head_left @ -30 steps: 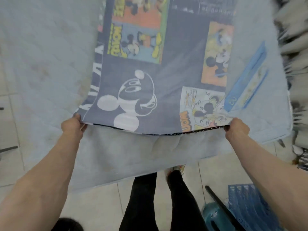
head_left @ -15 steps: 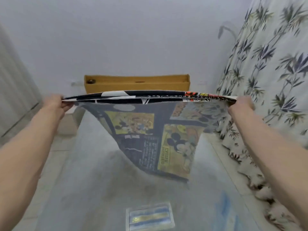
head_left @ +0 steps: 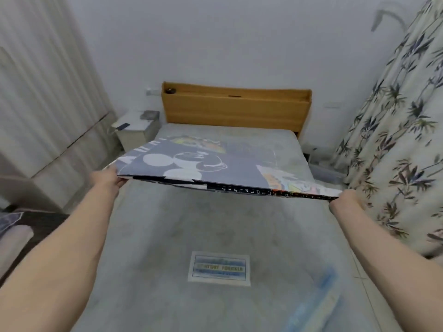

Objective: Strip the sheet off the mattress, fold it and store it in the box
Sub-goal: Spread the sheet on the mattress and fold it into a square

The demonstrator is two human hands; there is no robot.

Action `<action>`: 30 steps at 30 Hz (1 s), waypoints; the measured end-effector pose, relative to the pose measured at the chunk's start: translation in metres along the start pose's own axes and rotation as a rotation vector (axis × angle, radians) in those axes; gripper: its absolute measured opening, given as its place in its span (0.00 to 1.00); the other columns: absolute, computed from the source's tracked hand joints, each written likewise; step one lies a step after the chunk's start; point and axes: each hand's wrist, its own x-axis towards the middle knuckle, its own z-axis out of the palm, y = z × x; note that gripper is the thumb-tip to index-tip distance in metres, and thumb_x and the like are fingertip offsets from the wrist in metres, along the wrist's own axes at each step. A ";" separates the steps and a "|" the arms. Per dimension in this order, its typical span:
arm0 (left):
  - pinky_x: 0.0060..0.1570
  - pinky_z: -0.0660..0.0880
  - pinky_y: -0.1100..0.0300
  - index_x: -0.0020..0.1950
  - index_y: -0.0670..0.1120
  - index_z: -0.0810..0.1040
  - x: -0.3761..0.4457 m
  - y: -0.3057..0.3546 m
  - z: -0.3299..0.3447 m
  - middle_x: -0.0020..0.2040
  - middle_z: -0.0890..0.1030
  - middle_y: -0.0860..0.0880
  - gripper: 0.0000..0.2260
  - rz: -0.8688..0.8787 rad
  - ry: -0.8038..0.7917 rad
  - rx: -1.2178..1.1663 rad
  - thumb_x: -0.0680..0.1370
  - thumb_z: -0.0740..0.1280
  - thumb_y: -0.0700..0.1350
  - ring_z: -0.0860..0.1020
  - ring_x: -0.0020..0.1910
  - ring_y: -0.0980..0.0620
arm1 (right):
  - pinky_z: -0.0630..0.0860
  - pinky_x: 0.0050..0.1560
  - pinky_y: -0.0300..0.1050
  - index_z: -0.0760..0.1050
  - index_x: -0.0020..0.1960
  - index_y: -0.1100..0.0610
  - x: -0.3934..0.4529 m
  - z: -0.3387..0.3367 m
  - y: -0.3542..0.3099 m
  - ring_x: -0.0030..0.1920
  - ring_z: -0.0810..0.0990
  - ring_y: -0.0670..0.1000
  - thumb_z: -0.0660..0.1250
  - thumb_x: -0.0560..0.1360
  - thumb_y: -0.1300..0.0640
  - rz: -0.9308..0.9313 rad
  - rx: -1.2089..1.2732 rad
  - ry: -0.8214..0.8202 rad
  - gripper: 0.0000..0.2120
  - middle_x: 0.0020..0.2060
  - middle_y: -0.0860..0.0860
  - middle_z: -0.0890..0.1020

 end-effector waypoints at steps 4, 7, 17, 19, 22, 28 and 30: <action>0.54 0.78 0.49 0.65 0.36 0.76 0.001 -0.091 -0.058 0.64 0.80 0.37 0.12 -0.124 0.047 0.065 0.82 0.64 0.35 0.81 0.47 0.42 | 0.73 0.35 0.22 0.72 0.43 0.57 0.019 -0.042 0.075 0.45 0.71 0.57 0.62 0.77 0.65 -0.222 -0.706 -0.250 0.06 0.38 0.55 0.71; 0.55 0.78 0.46 0.69 0.32 0.74 -0.011 -0.150 -0.095 0.66 0.78 0.33 0.16 -0.210 0.104 0.114 0.82 0.64 0.36 0.80 0.54 0.39 | 0.76 0.48 0.51 0.71 0.39 0.59 0.014 -0.082 0.123 0.44 0.74 0.60 0.64 0.76 0.65 -0.279 -1.129 -0.285 0.08 0.37 0.58 0.73; 0.24 0.80 0.61 0.49 0.39 0.77 -0.029 -0.251 -0.196 0.53 0.77 0.39 0.04 -0.384 0.267 0.313 0.82 0.64 0.36 0.78 0.30 0.48 | 0.76 0.49 0.54 0.80 0.56 0.65 0.007 -0.156 0.226 0.55 0.81 0.64 0.62 0.78 0.58 -0.163 -1.477 -0.366 0.13 0.52 0.64 0.82; 0.19 0.77 0.63 0.43 0.40 0.75 -0.025 -0.252 -0.195 0.52 0.76 0.38 0.07 -0.383 0.247 0.338 0.81 0.63 0.35 0.78 0.27 0.49 | 0.77 0.50 0.54 0.80 0.56 0.64 0.005 -0.155 0.230 0.54 0.82 0.63 0.63 0.78 0.57 -0.132 -1.486 -0.363 0.14 0.52 0.63 0.83; 0.18 0.76 0.61 0.42 0.40 0.74 -0.014 -0.252 -0.183 0.49 0.77 0.38 0.07 -0.383 0.253 0.366 0.80 0.64 0.36 0.78 0.31 0.46 | 0.77 0.53 0.53 0.80 0.57 0.63 0.006 -0.142 0.229 0.56 0.81 0.62 0.63 0.78 0.57 -0.115 -1.487 -0.330 0.13 0.54 0.62 0.83; 0.19 0.75 0.61 0.38 0.42 0.73 0.040 -0.285 -0.132 0.28 0.81 0.46 0.11 -0.416 0.209 0.470 0.80 0.65 0.38 0.79 0.23 0.51 | 0.72 0.65 0.47 0.76 0.67 0.64 0.042 -0.089 0.238 0.67 0.76 0.58 0.61 0.81 0.59 0.061 -1.645 -0.239 0.17 0.66 0.59 0.78; 0.32 0.80 0.53 0.38 0.43 0.73 0.071 -0.316 -0.107 0.40 0.81 0.40 0.11 -0.424 0.206 0.509 0.80 0.66 0.41 0.79 0.34 0.45 | 0.71 0.66 0.47 0.75 0.68 0.64 0.069 -0.070 0.260 0.68 0.75 0.58 0.60 0.82 0.57 0.067 -1.657 -0.219 0.17 0.67 0.59 0.77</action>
